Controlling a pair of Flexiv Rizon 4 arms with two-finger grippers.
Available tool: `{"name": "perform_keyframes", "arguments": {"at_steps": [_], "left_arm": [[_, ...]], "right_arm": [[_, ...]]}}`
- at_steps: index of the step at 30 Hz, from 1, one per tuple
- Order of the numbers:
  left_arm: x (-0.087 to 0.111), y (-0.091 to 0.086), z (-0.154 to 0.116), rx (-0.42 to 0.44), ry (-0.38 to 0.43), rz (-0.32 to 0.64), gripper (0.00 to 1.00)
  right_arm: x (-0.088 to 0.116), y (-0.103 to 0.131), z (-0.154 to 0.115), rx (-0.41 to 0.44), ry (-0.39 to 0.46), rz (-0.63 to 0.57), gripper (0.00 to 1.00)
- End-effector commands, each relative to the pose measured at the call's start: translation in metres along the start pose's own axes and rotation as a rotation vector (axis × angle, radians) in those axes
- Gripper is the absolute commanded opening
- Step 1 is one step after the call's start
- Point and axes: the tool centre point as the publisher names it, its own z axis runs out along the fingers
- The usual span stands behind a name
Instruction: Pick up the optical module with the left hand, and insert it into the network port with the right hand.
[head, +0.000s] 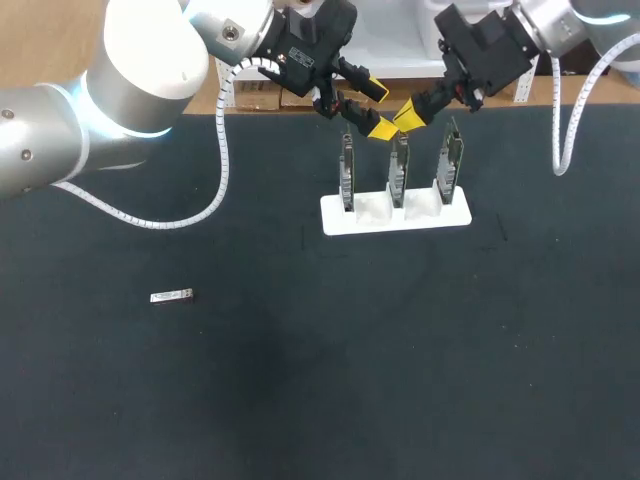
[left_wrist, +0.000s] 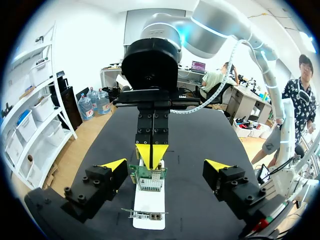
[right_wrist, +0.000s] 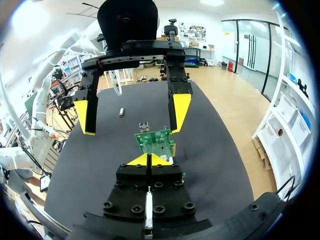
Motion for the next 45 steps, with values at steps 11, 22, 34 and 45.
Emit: {"name": "perform_keyframes", "arguments": {"at_steps": [11,22,34,45], "left_arm": [[-0.001,0.002,0.0,0.003,0.006,-0.002,1.0],[-0.001,0.002,0.0,0.003,0.006,-0.002,1.0],[-0.001,0.002,0.0,0.003,0.006,-0.002,1.0],[-0.001,0.002,0.0,0.003,0.006,-0.002,1.0]], "right_arm": [[0.01,0.0,0.007,0.001,0.015,0.014,0.0],[-0.01,0.002,-0.005,0.002,-0.049,0.005,0.0],[-0.016,-0.004,-0.063,0.005,-0.114,-0.011,0.0],[0.023,-0.003,-0.103,-0.01,-0.056,0.039,0.0]]}}
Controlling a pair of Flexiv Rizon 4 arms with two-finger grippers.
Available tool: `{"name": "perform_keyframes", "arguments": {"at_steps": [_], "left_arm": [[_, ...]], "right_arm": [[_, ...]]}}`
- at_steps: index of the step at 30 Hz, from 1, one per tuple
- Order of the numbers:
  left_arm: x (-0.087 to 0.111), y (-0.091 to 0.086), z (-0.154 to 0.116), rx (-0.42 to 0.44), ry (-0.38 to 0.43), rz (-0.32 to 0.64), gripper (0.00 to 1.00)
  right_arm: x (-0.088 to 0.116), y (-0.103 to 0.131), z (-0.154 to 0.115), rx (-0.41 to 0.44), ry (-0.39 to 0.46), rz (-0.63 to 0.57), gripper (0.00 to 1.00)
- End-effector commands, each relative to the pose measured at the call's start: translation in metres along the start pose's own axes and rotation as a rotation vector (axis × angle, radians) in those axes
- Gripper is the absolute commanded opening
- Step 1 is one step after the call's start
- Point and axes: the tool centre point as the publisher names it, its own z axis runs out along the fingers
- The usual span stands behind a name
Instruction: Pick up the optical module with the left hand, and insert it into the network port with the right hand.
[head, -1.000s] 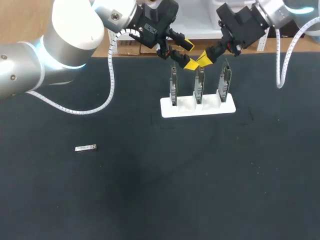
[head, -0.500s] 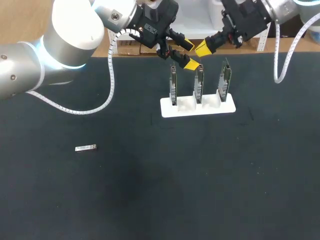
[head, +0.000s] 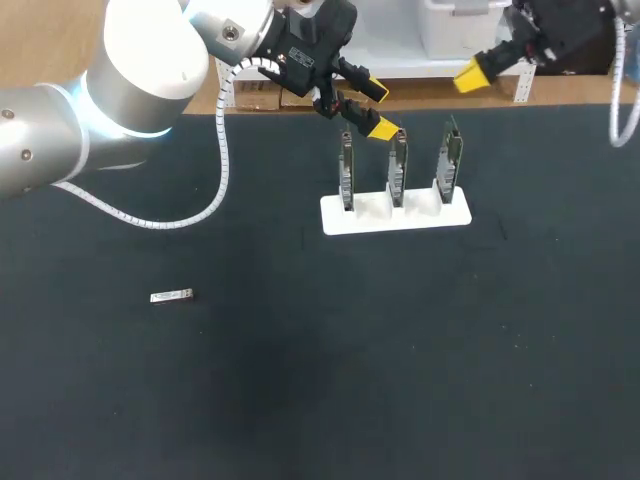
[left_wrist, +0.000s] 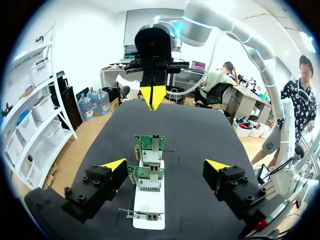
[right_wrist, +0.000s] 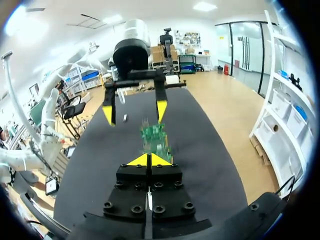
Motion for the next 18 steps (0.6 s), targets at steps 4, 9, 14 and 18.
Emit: {"name": "perform_keyframes", "arguments": {"at_steps": [4,9,14,18], "left_arm": [[-0.001,0.002,0.0,0.003,0.006,-0.002,1.0],[-0.001,0.002,0.0,0.003,0.006,-0.002,1.0],[-0.001,0.002,0.0,0.003,0.006,-0.002,1.0],[-0.001,0.002,0.0,0.003,0.006,-0.002,1.0]], "right_arm": [[0.015,0.001,-0.012,-0.005,0.027,0.001,0.0],[0.022,0.001,-0.011,-0.017,0.05,0.0,0.0],[0.025,0.002,-0.006,-0.024,0.058,0.004,0.0],[0.024,0.006,-0.002,-0.06,0.057,0.008,0.0]]}}
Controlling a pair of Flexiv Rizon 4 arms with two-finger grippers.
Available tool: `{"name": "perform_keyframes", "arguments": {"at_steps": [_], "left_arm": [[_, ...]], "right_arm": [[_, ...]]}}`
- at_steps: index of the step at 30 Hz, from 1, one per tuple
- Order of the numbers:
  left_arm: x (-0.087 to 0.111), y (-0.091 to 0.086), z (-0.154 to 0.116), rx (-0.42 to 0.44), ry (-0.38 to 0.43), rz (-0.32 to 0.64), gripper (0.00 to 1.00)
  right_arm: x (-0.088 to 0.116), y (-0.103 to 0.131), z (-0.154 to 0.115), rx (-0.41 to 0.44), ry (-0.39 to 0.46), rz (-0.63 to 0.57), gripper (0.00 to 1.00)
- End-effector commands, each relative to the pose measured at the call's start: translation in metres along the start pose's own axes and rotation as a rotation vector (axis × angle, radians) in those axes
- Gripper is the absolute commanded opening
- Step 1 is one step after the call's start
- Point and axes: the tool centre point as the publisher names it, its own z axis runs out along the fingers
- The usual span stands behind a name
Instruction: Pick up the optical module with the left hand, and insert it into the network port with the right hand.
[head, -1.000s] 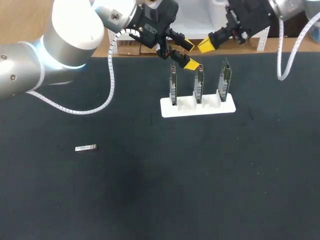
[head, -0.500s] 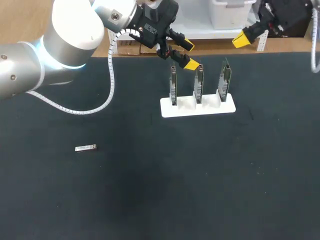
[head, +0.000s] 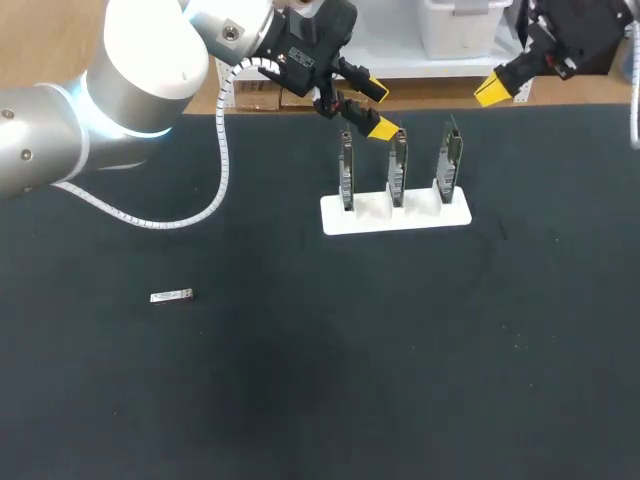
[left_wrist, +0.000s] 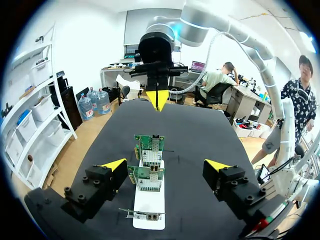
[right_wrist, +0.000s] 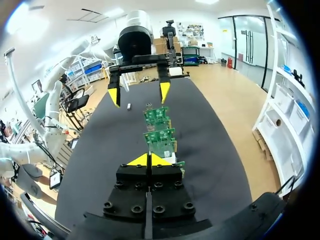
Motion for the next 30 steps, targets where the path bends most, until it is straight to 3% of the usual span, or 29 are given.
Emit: {"name": "perform_keyframes", "arguments": {"at_steps": [1,23,24,25,30], "left_arm": [[-0.0015,0.0018,0.0002,0.003,0.006,-0.002,1.0],[-0.0015,0.0018,0.0002,0.003,0.006,-0.002,1.0],[-0.0015,0.0018,0.0002,0.003,0.006,-0.002,1.0],[-0.0015,0.0018,0.0002,0.003,0.006,-0.002,1.0],[-0.0015,0.0018,0.0002,0.003,0.006,-0.002,1.0]], "right_arm": [[0.0016,-0.0004,0.0034,-0.031,0.011,-0.003,0.0],[0.0058,-0.0069,0.0025,-0.009,0.023,-0.004,0.0],[0.0054,-0.0065,0.0027,0.003,0.025,-0.008,0.46],[0.0053,-0.0065,0.0031,0.006,0.024,-0.007,1.0],[0.0053,-0.0065,0.0031,0.006,0.024,-0.007,1.0]]}}
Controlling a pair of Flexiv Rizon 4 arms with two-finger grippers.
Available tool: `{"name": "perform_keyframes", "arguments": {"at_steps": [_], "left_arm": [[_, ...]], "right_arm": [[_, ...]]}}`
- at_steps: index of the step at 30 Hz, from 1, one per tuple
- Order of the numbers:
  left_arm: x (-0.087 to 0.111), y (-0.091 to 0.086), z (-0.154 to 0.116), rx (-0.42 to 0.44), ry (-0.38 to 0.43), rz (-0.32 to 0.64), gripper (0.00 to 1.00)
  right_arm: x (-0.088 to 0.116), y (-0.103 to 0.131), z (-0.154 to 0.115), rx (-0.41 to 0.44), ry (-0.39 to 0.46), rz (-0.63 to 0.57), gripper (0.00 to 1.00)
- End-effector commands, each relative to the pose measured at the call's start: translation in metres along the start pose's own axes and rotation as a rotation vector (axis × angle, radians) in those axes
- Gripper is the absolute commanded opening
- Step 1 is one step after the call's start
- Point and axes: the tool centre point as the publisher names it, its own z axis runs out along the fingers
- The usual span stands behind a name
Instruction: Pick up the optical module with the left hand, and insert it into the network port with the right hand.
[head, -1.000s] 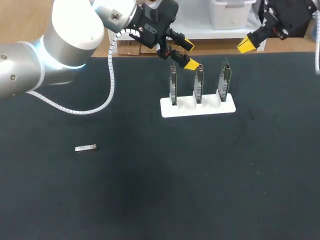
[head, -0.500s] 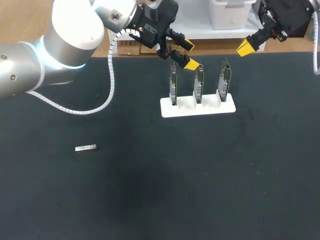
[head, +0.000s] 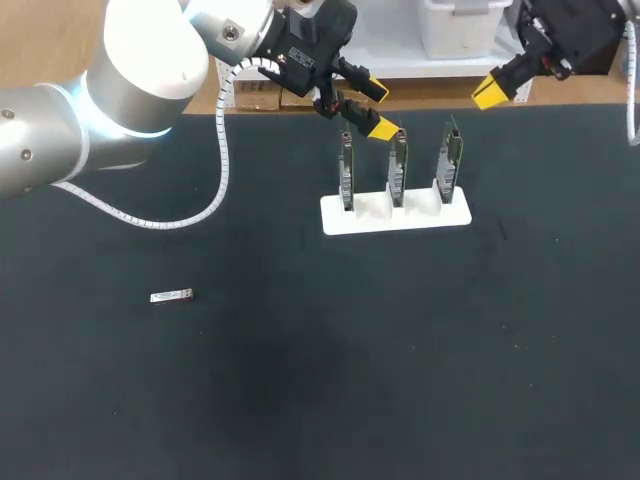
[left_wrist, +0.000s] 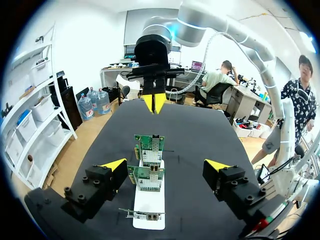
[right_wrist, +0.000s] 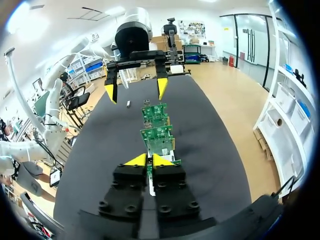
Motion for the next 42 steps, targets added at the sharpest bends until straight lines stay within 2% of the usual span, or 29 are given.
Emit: {"name": "perform_keyframes", "arguments": {"at_steps": [1,22,27,31,35,39,42], "left_arm": [[-0.001,0.002,0.0,0.003,0.006,-0.002,1.0],[-0.003,0.002,0.0,0.005,0.005,0.006,1.0],[-0.014,0.001,-0.017,-0.014,0.045,0.046,1.0],[-0.016,-0.016,-0.046,-0.072,0.087,0.051,1.0],[-0.021,-0.043,-0.071,-0.128,0.149,0.04,1.0],[-0.018,-0.07,-0.087,-0.106,0.268,0.007,1.0],[-0.01,-0.092,-0.093,-0.069,0.322,0.009,1.0]], "right_arm": [[0.0,0.003,0.001,0.008,0.0,0.0,1.0],[0.0,0.003,0.001,0.008,0.0,0.0,1.0],[0.0,0.003,0.001,0.008,0.0,0.0,1.0],[0.0,0.003,0.001,0.008,0.0,0.0,1.0],[0.0,0.003,0.001,0.008,0.0,0.0,1.0],[0.0,0.003,0.001,0.008,0.0,0.0,1.0],[0.0,0.003,0.001,0.008,0.0,0.0,1.0]]}}
